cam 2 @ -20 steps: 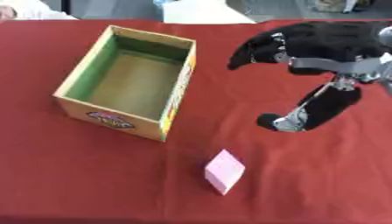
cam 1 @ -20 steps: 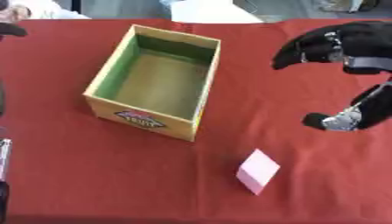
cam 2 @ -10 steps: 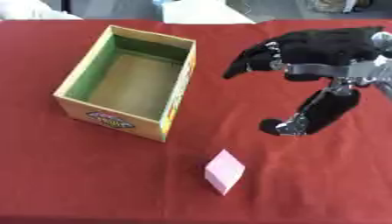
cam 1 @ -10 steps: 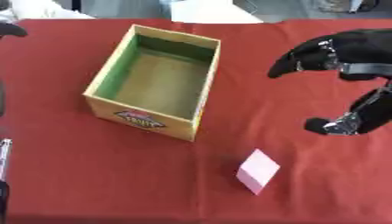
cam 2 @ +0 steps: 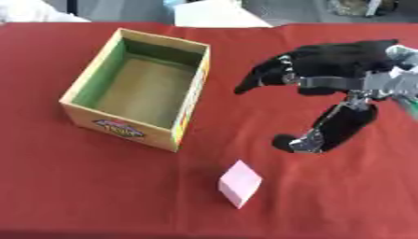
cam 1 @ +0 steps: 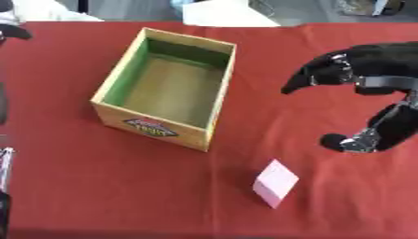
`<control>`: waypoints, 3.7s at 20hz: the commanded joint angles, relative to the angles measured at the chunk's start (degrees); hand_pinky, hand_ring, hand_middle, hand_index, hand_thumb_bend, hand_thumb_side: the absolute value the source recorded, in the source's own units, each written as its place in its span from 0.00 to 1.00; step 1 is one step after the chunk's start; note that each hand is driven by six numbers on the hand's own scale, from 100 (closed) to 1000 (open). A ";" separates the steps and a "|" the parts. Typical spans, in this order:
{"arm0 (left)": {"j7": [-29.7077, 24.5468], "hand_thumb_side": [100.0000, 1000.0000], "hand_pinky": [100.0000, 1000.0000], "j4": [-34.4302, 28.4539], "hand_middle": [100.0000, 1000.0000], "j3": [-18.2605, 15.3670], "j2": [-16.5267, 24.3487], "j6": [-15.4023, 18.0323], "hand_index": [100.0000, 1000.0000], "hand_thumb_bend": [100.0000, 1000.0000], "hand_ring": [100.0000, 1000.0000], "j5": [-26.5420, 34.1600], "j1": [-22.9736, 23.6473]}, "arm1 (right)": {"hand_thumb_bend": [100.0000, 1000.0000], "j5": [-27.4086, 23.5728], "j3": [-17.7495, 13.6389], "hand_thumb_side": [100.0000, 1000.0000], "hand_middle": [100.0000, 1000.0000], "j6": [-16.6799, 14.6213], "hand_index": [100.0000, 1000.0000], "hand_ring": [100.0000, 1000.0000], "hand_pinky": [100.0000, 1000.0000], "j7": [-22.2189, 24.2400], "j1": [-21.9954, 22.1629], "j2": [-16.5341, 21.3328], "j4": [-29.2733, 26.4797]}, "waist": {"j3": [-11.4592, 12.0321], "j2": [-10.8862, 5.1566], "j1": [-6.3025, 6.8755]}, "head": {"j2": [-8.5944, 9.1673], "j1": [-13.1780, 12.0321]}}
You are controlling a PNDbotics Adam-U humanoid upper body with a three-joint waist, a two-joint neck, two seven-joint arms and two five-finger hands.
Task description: Pick up objects on the table and place them in the box.
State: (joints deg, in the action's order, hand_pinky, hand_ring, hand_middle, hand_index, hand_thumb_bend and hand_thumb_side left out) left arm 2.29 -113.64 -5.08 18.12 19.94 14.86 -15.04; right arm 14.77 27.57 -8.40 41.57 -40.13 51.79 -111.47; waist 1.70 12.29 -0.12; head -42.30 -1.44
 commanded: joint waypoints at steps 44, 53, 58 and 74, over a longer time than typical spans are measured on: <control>-1.30 0.70 0.49 -0.95 0.56 0.06 1.94 -0.05 0.70 0.00 0.70 -0.59 -0.85 | 0.23 7.21 8.17 0.34 0.86 -7.66 0.98 0.89 0.96 3.10 -0.64 -2.13 4.89 | -0.08 1.88 -0.84 | 2.25 1.30; -1.69 0.70 0.49 -0.95 0.56 0.11 1.84 -0.15 0.70 0.00 0.71 -0.61 -0.74 | 0.20 8.26 9.00 0.38 0.84 -8.36 1.00 0.88 0.95 2.34 0.12 -3.44 5.21 | 0.04 1.87 -0.68 | 2.07 1.43; -2.04 0.70 0.49 -0.95 0.56 0.19 1.74 -0.27 0.70 0.00 0.71 -0.66 -0.77 | 0.19 8.67 8.92 0.36 0.83 -7.93 0.99 0.87 0.94 1.34 1.12 -4.03 5.15 | 0.05 1.89 -0.72 | 2.17 1.53; -2.58 0.70 0.49 -0.95 0.56 0.16 1.53 -0.10 0.70 0.00 0.71 -0.54 -0.92 | 0.14 12.72 9.04 0.38 0.83 -9.74 1.00 0.88 0.94 1.41 3.64 -6.53 8.62 | 0.36 2.09 -0.33 | 2.53 2.06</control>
State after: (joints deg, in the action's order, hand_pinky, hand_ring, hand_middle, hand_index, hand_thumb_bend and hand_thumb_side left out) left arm -0.06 -113.64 -4.74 18.62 19.74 14.51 -15.48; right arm 26.95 37.12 -17.63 42.99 -35.96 44.66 -103.04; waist 2.04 15.21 -0.56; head -40.02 0.46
